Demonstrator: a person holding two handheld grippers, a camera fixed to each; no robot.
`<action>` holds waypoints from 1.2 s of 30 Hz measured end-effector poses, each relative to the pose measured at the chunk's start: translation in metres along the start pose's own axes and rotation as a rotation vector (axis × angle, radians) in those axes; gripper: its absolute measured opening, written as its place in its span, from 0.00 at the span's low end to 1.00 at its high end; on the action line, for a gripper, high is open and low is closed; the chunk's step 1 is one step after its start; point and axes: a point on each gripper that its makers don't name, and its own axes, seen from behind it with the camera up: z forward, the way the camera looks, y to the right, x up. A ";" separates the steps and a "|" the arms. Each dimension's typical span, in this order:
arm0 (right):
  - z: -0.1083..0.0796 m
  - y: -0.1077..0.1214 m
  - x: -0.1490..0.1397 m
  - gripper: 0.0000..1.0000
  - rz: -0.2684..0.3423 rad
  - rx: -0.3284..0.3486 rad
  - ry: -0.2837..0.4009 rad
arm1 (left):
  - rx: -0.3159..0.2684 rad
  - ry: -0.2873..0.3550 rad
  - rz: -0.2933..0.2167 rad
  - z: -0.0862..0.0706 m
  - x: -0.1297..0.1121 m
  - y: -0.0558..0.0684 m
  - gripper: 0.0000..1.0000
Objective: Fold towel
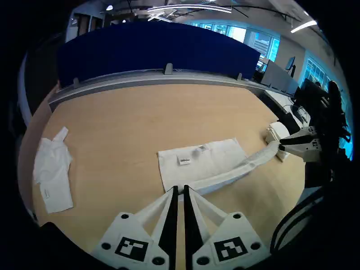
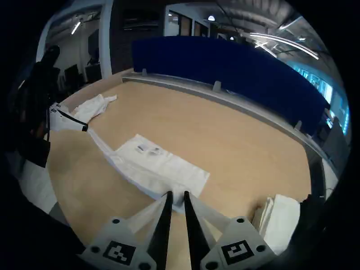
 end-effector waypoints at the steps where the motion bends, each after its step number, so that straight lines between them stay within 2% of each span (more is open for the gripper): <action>1: 0.003 0.001 0.000 0.19 0.002 0.000 -0.002 | 0.001 -0.001 -0.001 0.004 0.000 -0.001 0.09; 8: 0.026 0.008 -0.005 0.19 0.021 0.001 -0.022 | 0.014 -0.005 -0.005 0.028 0.000 -0.012 0.09; 17: 0.053 0.021 -0.016 0.19 0.055 -0.017 -0.046 | 0.016 -0.018 0.010 0.057 -0.001 -0.018 0.09; 24: 0.071 0.030 -0.024 0.19 0.065 -0.031 -0.066 | 0.004 -0.030 0.038 0.077 -0.004 -0.021 0.09; 36: 0.100 0.039 -0.039 0.20 0.105 -0.050 -0.102 | -0.031 -0.051 0.044 0.107 -0.015 -0.023 0.08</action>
